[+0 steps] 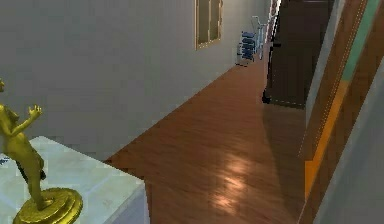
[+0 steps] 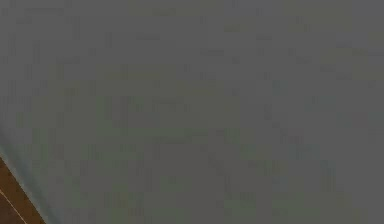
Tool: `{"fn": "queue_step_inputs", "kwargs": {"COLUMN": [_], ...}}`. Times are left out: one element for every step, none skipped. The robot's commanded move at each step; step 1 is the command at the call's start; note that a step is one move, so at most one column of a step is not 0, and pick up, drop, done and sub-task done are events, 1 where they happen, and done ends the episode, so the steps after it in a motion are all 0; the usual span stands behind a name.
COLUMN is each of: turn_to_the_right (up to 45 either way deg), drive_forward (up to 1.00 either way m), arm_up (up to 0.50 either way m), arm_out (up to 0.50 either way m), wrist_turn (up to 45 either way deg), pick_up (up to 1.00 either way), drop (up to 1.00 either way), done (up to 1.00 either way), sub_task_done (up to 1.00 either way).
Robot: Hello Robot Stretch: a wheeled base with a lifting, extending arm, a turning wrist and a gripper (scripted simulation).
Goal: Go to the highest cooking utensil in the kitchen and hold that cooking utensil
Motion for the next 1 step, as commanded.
{"fn": "queue_step_inputs", "kwargs": {"turn_to_the_right": [27.0], "drive_forward": [0.0], "arm_up": [0.0], "arm_out": [0.0], "wrist_turn": [0.0], "pick_up": [0.0], "drop": [0.0], "done": [0.0], "sub_task_done": [0.0]}}
